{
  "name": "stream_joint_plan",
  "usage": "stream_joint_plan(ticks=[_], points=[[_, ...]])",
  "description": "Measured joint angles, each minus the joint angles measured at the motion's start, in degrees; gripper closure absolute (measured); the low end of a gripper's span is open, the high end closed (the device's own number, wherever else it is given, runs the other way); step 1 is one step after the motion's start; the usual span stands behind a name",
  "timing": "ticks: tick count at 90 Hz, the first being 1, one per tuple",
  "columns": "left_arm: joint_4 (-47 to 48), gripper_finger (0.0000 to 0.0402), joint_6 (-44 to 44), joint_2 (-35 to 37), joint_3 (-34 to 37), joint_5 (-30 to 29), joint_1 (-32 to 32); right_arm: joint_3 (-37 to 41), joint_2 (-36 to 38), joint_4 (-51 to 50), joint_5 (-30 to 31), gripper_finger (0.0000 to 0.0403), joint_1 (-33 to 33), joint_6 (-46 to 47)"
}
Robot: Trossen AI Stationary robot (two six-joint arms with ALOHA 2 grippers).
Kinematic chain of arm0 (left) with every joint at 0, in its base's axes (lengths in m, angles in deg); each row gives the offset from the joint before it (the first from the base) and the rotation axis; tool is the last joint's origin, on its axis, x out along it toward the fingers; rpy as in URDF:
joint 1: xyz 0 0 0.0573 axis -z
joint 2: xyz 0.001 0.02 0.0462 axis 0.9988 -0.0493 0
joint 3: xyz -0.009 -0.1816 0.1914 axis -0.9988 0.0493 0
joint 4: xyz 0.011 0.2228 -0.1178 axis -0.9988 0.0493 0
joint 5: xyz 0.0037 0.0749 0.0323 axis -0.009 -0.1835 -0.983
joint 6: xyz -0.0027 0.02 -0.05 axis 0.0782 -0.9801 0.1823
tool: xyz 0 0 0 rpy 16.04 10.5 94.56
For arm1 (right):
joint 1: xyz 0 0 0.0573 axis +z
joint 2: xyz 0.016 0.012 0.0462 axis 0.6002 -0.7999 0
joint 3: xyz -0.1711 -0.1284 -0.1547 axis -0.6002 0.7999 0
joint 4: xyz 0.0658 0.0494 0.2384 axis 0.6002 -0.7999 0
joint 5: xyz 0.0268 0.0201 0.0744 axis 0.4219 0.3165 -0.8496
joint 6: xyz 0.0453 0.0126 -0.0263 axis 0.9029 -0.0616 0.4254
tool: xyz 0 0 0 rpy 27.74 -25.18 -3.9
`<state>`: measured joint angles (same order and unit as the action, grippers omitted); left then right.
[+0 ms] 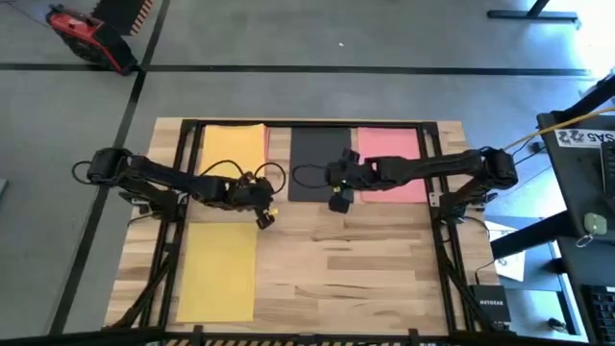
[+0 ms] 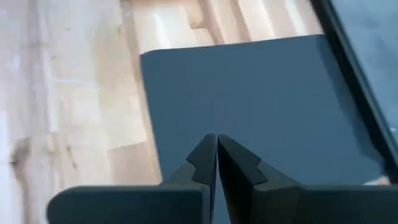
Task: Organize paper
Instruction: Stack the yellow paper on top of the other yellow paper
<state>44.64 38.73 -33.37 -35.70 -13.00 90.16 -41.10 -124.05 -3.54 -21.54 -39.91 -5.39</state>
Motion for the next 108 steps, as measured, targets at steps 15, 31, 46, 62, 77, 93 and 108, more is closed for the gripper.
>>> stream_joint_plan(ticks=[15, 31, 46, 62, 77, 93, 108], points=[[-4.24, 0.0401, -0.32, 0.00, 1.29, 1.66, -0.01, 6.66, 5.22, 5.24, -3.17, 0.0398, 0.00, -0.04], [-7.30, 0.0402, -2.96, 0.01, 1.95, 3.59, -0.58, 17.36, 14.31, 15.93, -6.77, 0.0398, 0.00, 4.22], [-0.95, 0.0402, -5.16, 1.48, 1.91, 1.99, -4.63, 27.14, 22.79, 21.70, -6.81, 0.0398, 0.00, 11.66], [11.77, 0.0402, -7.73, 1.81, 2.00, 0.72, -8.59, 30.36, 27.46, 17.96, -4.91, 0.0398, 0.00, 15.66], [11.42, 0.0392, -5.87, 1.60, 2.00, 3.00, -8.87, 30.29, 28.28, 17.18, -3.17, 0.0398, 0.00, 15.39], [7.04, 0.0361, 1.11, 1.60, 1.95, 6.43, -8.46, 30.34, 28.09, 16.98, -2.66, 0.0398, 0.00, 15.36], [8.15, 0.0319, 8.85, 1.60, 1.95, 6.39, -8.72, 30.34, 28.05, 16.77, -2.16, 0.0398, 0.00, 15.36]])
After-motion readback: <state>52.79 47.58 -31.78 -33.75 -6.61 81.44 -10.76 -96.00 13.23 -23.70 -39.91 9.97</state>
